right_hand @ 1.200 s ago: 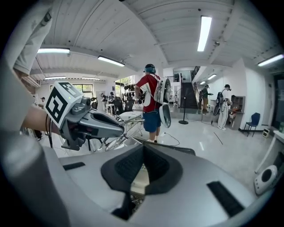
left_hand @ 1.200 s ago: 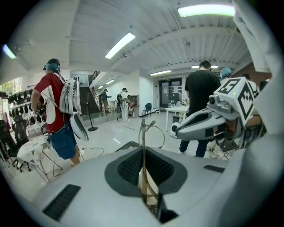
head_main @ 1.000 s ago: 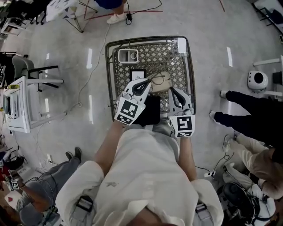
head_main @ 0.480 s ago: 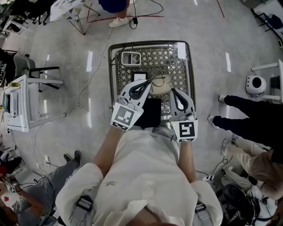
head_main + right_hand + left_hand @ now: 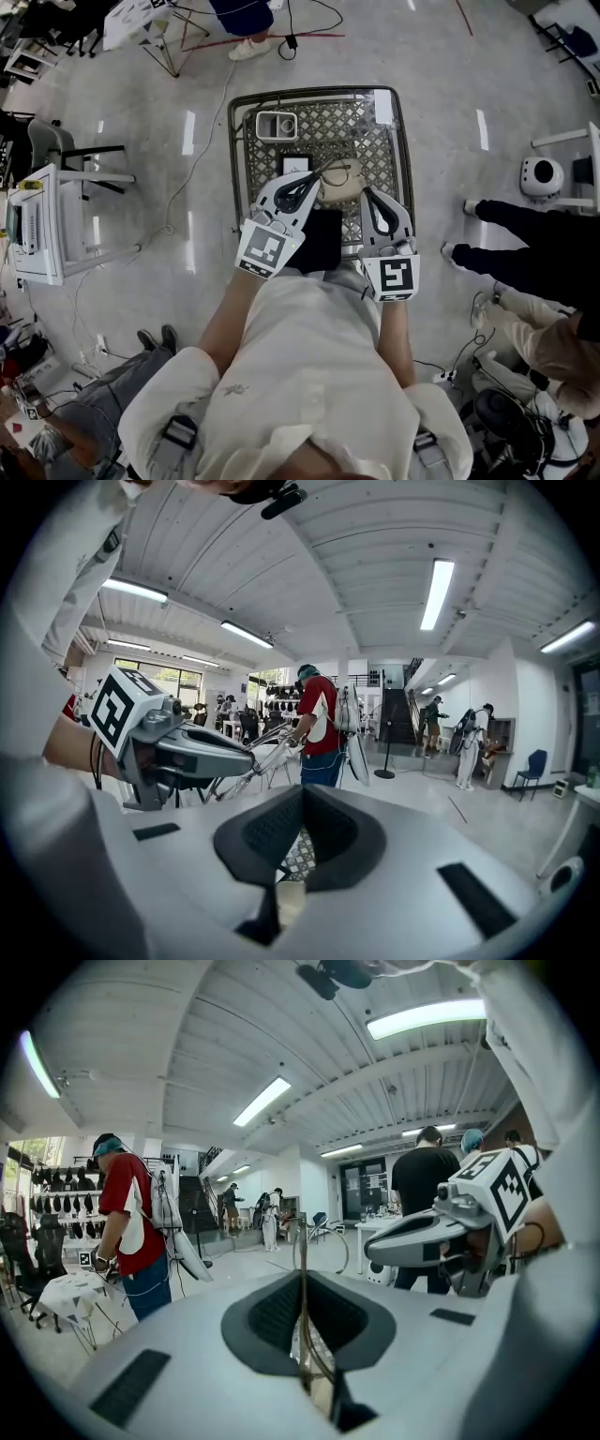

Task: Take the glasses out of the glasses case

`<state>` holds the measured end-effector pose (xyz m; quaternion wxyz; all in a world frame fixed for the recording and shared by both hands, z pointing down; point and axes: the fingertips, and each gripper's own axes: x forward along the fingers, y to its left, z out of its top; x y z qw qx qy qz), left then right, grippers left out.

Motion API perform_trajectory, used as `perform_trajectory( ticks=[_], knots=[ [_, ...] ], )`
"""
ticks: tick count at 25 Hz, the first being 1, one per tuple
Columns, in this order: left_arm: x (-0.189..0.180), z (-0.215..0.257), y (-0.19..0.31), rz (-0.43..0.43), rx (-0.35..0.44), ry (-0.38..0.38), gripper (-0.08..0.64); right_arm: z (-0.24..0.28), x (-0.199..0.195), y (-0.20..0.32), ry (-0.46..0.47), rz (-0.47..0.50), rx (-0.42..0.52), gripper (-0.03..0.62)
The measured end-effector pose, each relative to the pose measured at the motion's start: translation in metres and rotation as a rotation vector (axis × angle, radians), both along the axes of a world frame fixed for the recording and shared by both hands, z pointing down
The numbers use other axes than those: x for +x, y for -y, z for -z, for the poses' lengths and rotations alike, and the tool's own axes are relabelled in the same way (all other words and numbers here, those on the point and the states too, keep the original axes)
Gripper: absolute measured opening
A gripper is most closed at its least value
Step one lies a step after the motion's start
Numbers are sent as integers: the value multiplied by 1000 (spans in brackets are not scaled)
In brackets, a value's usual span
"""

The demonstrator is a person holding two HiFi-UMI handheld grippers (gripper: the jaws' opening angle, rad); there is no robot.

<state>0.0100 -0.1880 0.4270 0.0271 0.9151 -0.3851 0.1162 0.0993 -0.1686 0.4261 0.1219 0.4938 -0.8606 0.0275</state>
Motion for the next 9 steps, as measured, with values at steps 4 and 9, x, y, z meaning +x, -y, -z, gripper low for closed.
perform_trajectory(
  ticks=[4, 9],
  knots=[
    [-3, -1, 3, -5, -1, -3, 29, 4, -7, 3, 1, 6, 2, 6],
    [-6, -5, 6, -11, -10, -5, 29, -2, -8, 5, -6, -8, -5, 5]
  ],
)
